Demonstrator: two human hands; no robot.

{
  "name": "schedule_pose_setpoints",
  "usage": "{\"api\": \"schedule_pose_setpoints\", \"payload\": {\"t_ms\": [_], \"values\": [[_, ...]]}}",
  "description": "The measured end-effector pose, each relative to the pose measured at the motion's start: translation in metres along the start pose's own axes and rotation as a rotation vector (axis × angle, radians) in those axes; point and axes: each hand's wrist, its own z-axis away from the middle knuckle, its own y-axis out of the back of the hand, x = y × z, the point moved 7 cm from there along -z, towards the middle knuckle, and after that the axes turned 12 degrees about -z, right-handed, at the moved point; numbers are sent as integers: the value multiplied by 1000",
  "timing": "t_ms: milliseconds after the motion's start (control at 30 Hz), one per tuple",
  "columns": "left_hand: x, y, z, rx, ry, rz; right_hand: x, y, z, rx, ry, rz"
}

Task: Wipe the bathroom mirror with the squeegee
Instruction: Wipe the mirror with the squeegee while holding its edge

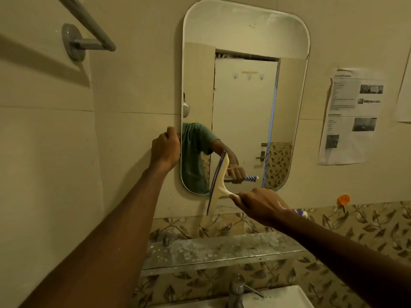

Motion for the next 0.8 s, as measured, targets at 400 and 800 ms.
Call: {"api": "schedule_pose_setpoints", "payload": {"t_ms": [400,800], "values": [[-15,-7,19,126,38,83,-1,-1,-23,45,13,-56],[-22,-13,29,186,44,53,-33,14,-38,120,32,-172]]}}
